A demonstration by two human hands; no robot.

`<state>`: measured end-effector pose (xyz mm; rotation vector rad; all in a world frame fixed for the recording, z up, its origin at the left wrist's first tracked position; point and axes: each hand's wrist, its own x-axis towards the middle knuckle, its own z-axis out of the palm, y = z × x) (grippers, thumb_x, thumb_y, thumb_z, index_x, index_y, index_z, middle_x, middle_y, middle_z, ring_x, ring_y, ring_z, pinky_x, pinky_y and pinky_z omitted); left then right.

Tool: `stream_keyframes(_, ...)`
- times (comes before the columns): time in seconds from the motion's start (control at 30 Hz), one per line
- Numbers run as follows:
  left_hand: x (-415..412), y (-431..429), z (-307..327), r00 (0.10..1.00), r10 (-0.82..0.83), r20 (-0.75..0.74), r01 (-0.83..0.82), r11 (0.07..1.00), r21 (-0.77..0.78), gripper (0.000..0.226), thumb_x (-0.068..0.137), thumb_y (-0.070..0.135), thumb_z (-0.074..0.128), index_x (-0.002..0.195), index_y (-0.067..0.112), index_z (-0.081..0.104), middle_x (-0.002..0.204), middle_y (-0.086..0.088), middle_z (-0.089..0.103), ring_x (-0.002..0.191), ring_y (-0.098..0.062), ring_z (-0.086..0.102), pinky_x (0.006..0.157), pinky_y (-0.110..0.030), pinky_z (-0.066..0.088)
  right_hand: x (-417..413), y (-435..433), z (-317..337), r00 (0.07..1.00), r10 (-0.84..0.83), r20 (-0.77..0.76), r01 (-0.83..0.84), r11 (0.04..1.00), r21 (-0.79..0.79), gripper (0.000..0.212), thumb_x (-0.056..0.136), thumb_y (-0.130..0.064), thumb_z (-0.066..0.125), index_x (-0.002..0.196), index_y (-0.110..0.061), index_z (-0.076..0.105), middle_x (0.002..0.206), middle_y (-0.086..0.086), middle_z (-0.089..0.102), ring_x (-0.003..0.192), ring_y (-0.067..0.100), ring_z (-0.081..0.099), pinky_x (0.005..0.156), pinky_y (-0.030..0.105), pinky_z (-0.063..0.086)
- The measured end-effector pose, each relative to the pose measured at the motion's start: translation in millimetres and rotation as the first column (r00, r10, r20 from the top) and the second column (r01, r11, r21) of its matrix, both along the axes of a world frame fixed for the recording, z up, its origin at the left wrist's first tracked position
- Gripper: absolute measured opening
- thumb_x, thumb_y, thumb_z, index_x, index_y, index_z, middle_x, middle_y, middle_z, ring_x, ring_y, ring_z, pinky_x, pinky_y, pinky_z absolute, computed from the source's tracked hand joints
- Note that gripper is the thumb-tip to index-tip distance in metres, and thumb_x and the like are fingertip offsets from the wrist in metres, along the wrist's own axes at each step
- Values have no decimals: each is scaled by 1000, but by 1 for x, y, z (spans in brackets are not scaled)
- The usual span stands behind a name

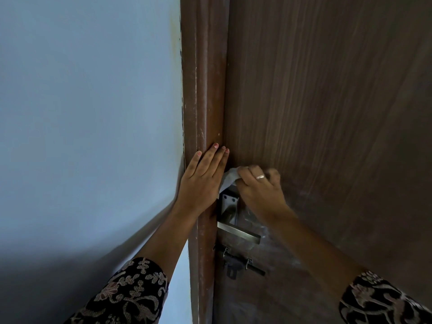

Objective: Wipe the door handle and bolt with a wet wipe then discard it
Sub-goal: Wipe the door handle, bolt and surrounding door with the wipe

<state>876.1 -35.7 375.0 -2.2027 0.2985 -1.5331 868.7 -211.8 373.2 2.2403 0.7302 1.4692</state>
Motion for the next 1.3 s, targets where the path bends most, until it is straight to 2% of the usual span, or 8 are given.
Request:
stream_keyframes(0.13,-1,-1,0,1000,6,3,-6,1000,-13,50,95,29,35,142,15,42,145,-1,47,137,-18,40,118,-39,8,3,22,-6,993,62,-104,-61,998,15,33,84,-13,48,107,-11,70,117,5,67,105,18,63,88,32,51)
stream_keyframes(0.27,0,-1,1,1000,15,0,-15,1000,-1,49,96,28,31,142,15,42,144,0,49,136,-18,42,117,-39,9,-4,6,-23,967,-111,-229,76,985,-156,52,85,-32,53,132,-10,52,142,9,49,128,22,49,113,39,24)
stream_keyframes(0.5,0,-3,2,1000,-6,-19,6,1000,-16,49,96,24,27,141,14,43,143,-3,49,135,-20,43,116,-39,13,-8,-7,-16,937,-227,-267,237,972,7,73,79,-59,57,137,-16,47,147,11,43,127,28,49,112,46,17)
stream_keyframes(0.63,-3,-4,3,1000,-1,-23,0,1000,-23,50,98,23,18,141,14,42,144,-2,48,135,-19,43,115,-38,14,-4,10,-15,914,-256,-316,248,966,-65,80,77,-66,56,139,-17,46,145,2,47,130,20,48,115,42,10)
stream_keyframes(0.8,-1,-3,2,999,-7,-33,7,1000,-15,51,98,24,17,142,13,42,145,-3,47,136,-19,41,115,-39,14,-8,-21,-29,921,-198,-334,159,977,-140,77,81,-65,51,138,-14,45,138,0,54,124,19,53,114,44,5)
stream_keyframes(1.0,0,-4,0,999,1,-35,-2,1000,-28,51,96,21,24,145,12,35,150,-5,40,140,-20,35,118,-40,4,-3,-22,-6,924,-250,-289,275,960,51,71,89,-62,30,144,-18,33,151,2,36,131,24,41,114,52,-3)
stream_keyframes(1.13,0,-3,0,998,21,-55,-22,1000,-20,52,96,25,27,146,11,33,150,-5,39,140,-20,33,118,-40,7,-9,-13,-26,908,-226,-354,199,974,-111,82,79,-67,53,141,-17,36,143,1,50,127,20,51,112,47,14)
stream_keyframes(1.3,2,-1,-1,995,-10,-104,7,999,-33,52,95,22,24,145,11,35,150,-7,39,141,-22,33,118,-39,3,-16,-50,-33,886,-254,-387,212,966,-149,71,88,-61,25,145,-20,34,148,-1,41,128,19,49,111,53,11)
